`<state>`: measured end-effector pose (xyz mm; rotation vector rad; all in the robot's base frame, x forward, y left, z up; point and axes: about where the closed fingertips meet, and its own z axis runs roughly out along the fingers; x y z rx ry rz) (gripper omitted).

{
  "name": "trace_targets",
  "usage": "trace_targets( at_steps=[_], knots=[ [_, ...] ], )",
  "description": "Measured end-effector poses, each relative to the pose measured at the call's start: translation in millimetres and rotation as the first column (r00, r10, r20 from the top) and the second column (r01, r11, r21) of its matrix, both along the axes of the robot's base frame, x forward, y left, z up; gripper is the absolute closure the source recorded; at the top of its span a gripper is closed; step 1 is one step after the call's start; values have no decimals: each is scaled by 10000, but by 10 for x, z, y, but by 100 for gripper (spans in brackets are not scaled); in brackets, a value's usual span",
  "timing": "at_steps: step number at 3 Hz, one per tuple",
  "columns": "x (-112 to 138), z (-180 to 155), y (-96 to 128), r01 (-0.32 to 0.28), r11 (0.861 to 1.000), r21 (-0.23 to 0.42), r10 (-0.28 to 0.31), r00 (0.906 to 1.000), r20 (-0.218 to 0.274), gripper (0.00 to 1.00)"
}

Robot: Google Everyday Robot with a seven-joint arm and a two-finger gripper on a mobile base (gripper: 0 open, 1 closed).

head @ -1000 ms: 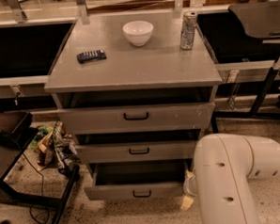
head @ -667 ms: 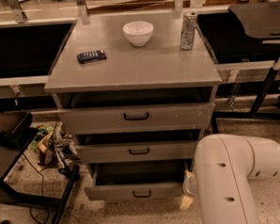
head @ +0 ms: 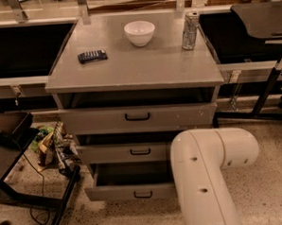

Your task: Open bottom drawer

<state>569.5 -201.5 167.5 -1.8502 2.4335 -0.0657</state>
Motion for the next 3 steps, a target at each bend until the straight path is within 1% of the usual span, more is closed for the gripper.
trace_targets(
  at_steps=[1, 2, 3],
  knots=[
    [-211, 199, -291, 383, 9911, -1277, -502, 9945, -915, 66],
    [-219, 229, -329, 481, 9892, -1387, -624, 9930, -1004, 89],
    [-354, 291, -380, 758, 9892, -1255, -911, 9884, -1216, 100]
  ],
)
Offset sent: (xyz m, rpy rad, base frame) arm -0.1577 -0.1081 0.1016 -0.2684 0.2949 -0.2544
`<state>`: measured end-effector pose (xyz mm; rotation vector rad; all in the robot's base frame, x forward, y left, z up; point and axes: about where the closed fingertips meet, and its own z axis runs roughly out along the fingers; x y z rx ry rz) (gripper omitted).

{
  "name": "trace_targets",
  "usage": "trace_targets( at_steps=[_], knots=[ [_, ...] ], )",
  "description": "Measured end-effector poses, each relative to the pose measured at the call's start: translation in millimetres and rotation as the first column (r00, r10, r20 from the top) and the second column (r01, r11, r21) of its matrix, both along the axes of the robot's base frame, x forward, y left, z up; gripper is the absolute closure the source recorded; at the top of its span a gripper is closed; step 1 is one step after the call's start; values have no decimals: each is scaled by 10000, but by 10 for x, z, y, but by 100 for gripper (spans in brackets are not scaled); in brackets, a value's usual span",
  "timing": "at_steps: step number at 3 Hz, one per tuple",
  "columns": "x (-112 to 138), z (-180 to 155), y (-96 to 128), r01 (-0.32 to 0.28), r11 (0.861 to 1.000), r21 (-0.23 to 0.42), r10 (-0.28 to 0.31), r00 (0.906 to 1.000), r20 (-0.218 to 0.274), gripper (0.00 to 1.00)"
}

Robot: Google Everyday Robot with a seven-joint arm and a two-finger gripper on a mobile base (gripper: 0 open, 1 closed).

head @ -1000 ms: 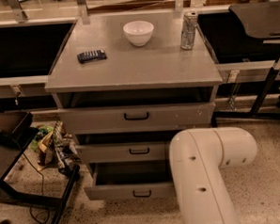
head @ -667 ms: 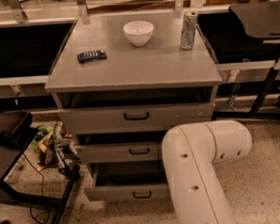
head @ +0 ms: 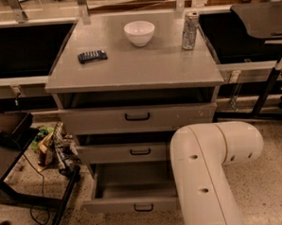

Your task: Open bottom drawer

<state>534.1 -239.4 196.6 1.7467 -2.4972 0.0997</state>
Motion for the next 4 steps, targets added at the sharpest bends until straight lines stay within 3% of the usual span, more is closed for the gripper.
trace_targets(
  at_steps=[4],
  knots=[
    [-301, -84, -27, 327, 9994, 78, -319, 9953, -919, 100]
  ],
)
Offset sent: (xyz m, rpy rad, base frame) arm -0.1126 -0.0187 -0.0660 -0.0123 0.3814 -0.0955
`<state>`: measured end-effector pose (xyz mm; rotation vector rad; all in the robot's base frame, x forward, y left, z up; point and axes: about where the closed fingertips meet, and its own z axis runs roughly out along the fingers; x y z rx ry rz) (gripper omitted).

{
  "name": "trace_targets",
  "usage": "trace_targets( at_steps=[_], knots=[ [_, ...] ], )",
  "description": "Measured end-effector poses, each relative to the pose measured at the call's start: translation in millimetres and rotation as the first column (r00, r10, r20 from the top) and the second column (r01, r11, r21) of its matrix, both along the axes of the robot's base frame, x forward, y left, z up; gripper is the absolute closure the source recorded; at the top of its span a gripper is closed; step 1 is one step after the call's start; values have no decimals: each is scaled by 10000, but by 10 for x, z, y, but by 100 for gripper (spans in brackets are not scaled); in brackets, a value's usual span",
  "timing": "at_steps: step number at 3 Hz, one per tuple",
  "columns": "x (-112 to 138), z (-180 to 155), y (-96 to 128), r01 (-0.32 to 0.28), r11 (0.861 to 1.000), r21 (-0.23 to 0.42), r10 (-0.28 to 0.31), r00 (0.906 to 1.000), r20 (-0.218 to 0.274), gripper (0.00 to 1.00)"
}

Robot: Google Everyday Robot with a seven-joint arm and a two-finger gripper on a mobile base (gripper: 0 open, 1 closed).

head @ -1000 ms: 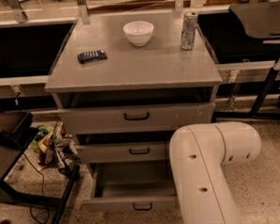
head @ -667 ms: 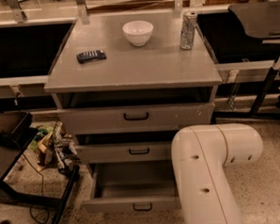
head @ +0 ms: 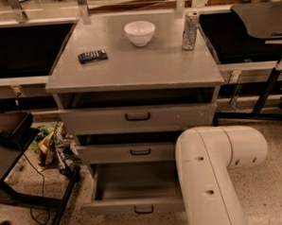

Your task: Open bottom drawer

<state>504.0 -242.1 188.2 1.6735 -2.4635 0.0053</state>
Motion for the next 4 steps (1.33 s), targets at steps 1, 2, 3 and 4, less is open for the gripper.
trace_targets(
  at_steps=[1, 2, 3, 4],
  knots=[
    [2, 0, 1, -1, 10000, 2, 1, 10000, -4, 100],
    [-73, 5, -6, -27, 10000, 80, 28, 9998, -197, 100],
    [-160, 10, -14, -50, 9998, 186, 57, 9991, -409, 100],
    [-277, -9, 1, 3, 9996, 265, 16, 9975, -705, 100]
  ],
)
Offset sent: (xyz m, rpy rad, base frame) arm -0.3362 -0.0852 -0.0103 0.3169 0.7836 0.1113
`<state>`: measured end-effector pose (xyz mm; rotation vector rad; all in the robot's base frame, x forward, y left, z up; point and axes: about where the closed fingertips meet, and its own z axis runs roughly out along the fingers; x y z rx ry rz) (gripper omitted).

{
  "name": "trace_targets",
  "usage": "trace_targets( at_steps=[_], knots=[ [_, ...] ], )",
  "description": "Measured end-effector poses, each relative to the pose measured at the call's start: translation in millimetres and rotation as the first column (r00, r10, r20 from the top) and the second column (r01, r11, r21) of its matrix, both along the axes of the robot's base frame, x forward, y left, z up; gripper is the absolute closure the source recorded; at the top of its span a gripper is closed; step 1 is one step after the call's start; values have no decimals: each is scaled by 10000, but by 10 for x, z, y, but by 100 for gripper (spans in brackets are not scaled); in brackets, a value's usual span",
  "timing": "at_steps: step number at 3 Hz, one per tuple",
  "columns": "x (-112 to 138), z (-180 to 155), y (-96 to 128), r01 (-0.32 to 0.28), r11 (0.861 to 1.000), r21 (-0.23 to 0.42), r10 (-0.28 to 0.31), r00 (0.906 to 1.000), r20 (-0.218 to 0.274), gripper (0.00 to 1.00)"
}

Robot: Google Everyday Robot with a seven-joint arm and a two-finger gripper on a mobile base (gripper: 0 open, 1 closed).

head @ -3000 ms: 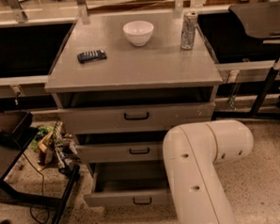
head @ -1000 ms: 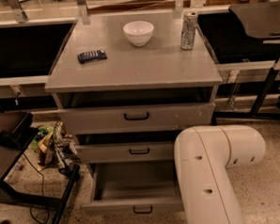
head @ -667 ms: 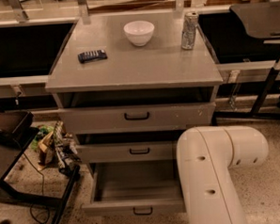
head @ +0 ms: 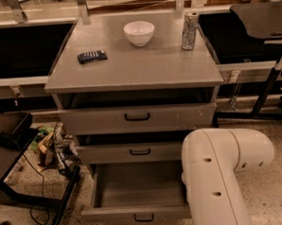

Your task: Open bottom drawer

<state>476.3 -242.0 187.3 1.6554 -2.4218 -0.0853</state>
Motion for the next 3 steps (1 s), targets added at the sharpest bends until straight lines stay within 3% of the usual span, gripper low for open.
trace_targets(
  at_steps=[3],
  knots=[
    [-362, -1, 46, 188, 9993, 314, -161, 9962, -857, 100]
  ],
)
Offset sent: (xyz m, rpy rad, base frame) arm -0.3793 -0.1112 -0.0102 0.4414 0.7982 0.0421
